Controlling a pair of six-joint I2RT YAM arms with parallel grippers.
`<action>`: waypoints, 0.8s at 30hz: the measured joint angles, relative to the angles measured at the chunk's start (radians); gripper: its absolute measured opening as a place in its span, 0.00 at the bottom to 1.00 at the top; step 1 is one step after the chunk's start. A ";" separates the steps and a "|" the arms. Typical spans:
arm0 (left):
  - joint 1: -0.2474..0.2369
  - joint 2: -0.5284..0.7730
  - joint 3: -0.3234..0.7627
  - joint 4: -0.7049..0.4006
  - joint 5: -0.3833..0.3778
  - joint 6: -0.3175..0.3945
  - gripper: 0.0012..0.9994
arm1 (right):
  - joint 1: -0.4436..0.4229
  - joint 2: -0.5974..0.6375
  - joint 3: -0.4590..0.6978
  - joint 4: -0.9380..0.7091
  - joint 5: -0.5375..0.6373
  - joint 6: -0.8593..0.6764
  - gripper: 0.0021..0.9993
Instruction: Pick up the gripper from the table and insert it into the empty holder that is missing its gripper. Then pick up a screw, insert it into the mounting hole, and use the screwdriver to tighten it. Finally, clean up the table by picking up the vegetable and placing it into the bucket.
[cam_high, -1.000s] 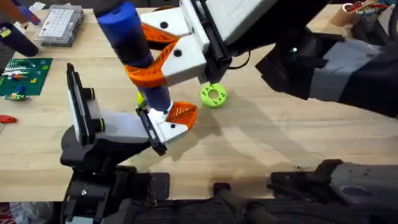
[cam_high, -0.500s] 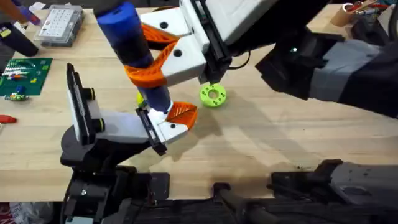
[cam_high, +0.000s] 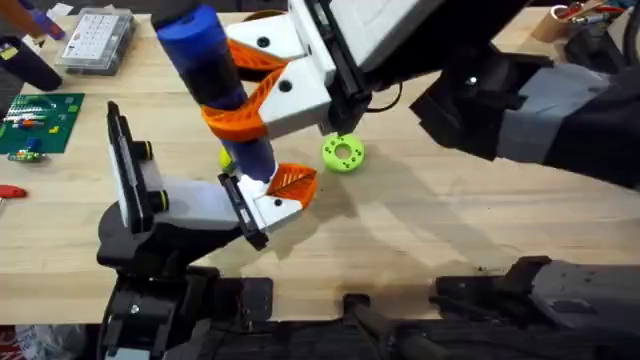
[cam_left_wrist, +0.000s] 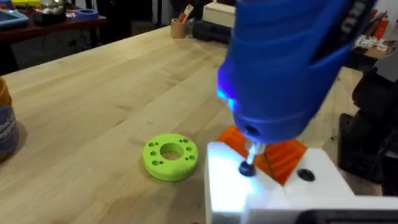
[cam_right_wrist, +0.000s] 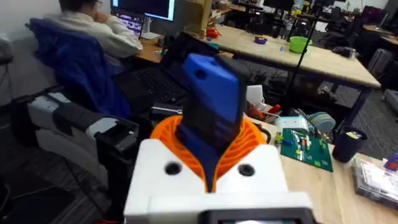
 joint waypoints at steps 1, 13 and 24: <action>0.000 0.000 0.000 0.000 0.000 0.000 0.00 | 0.000 0.000 0.000 0.000 0.000 0.000 0.02; 0.000 0.000 0.000 0.000 0.000 0.000 0.00 | 0.000 0.000 -0.004 -0.016 0.000 0.000 0.02; 0.000 0.000 0.000 0.000 0.000 0.000 0.00 | 0.000 0.000 -0.005 -0.015 0.003 0.000 0.02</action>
